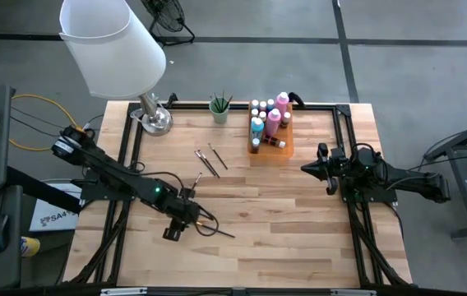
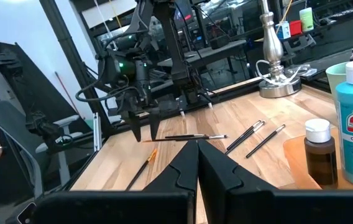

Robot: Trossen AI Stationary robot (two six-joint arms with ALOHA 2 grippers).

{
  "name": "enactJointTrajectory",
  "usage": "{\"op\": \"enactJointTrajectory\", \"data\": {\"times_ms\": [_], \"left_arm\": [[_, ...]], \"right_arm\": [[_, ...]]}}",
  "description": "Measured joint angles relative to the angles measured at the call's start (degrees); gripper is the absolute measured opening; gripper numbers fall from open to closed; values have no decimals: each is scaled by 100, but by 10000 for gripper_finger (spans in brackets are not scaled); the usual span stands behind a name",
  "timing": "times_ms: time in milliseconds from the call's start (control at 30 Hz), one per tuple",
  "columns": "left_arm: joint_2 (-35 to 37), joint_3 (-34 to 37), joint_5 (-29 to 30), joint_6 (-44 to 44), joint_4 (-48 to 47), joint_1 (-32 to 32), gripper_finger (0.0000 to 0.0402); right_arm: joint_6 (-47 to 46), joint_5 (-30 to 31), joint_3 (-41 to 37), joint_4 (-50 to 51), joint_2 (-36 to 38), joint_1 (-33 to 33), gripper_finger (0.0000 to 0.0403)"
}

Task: Pick & Place Paint Supplies
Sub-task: Put the yellow paint brush into the green cup

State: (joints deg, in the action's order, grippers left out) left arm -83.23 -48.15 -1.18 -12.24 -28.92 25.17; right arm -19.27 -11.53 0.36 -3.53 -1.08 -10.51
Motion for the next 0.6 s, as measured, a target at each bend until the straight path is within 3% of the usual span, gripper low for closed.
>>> {"op": "enactJointTrajectory", "data": {"times_ms": [100,333,600], "left_arm": [[-8,97,56,-1,145,0,200],[208,989,111,-141,1471,274,200],[710,1760,1176,-476,2281,619,200]], "right_arm": [[0,0,0,2,0,-1,2],[2,0,0,1,2,-1,2],[2,0,0,3,0,0,2]]}}
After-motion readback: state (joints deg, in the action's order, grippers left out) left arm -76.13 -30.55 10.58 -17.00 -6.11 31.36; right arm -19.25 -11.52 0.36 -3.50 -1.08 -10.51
